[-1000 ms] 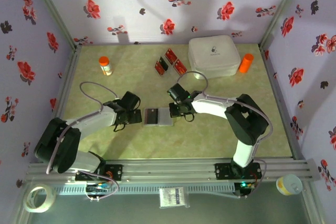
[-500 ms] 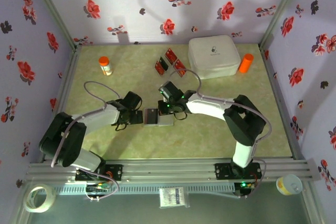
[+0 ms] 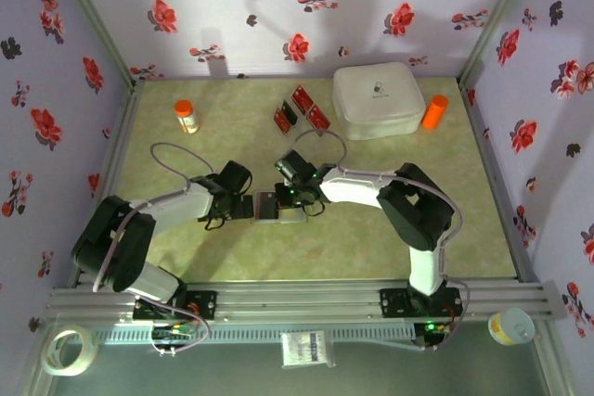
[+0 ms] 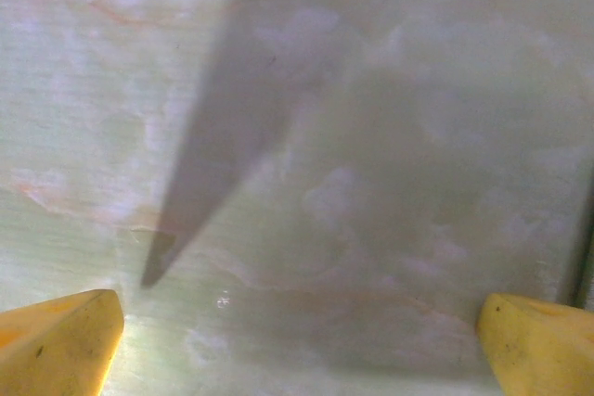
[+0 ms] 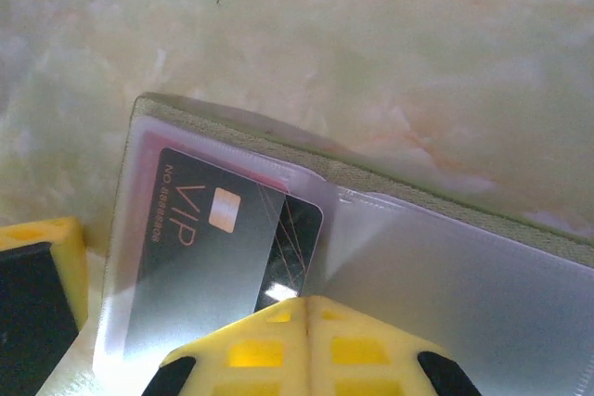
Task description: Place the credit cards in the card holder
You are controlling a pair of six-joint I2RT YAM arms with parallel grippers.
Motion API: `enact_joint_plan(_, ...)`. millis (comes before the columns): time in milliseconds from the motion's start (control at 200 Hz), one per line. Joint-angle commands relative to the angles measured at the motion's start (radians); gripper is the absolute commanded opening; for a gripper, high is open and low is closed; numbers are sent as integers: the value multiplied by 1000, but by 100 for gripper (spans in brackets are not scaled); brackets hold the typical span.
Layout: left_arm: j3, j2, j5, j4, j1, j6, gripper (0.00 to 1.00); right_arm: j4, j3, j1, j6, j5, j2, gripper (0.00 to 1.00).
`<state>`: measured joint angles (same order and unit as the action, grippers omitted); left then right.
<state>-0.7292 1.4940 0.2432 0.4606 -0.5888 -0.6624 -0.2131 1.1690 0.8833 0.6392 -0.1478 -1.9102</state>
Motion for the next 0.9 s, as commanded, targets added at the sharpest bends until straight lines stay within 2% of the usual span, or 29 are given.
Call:
enact_joint_plan(0,-15,32,-9,-23,6,19,100,11,29,12,21,-19,-28,0)
enact_joint_plan(615,-6,36,-12,-36,6,20,100,27,81,53,60,-55,-73,0)
enact_joint_plan(895,-17,-37,-11,7,8,16,100,-58,52,45,6,44,28,0)
